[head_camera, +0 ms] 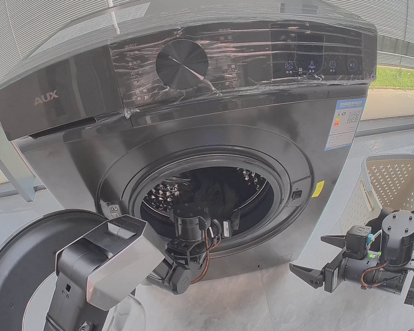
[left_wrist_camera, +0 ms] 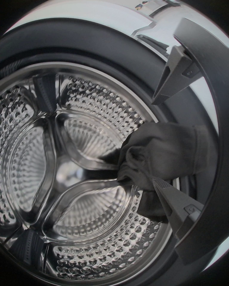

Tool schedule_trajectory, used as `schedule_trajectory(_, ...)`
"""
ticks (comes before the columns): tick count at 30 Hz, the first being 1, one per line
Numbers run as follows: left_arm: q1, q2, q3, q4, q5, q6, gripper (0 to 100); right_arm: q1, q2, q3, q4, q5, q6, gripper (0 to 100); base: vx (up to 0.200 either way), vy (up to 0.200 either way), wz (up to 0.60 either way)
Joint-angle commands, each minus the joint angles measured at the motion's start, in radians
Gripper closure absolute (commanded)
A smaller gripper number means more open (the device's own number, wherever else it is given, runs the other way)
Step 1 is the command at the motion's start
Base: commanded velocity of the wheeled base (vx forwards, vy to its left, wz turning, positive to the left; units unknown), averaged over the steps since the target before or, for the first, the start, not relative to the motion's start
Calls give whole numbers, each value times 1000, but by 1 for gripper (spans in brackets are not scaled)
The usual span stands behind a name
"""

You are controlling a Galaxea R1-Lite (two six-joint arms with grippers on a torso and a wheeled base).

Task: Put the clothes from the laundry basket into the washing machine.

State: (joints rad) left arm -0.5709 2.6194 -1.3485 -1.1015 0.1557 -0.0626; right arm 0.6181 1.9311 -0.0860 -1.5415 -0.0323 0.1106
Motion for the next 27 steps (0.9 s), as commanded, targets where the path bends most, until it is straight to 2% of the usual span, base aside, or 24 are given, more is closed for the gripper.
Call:
schedule_trajectory(1,-18,-25,54,3,-13,3,0,2,0,0,0,0,0,0,0,0,0)
schedule_trajectory(10,-14,24,37,3,-12,12,0,3,0,-1,0,0,0,0,0,0,0)
schedule_trajectory(11,-12,28,34,3,-12,23,100,3,0,-1,0,0,0,0,0,0,0)
schedule_trajectory(13,-11,33,26,3,-12,35,100,3,0,-1,0,0,0,0,0,0,0)
schedule_trajectory(24,-3,51,-70,0,4,29,100,5,0,-3,0,0,0,0,0,0,0)
schedule_trajectory(25,22,76,-187,-34,22,24,100,6,0,-3,0,0,0,0,0,0,0)
schedule_trajectory(27,31,93,-251,-52,39,26,100,6,0,-5,0,0,1,0,0,0,0)
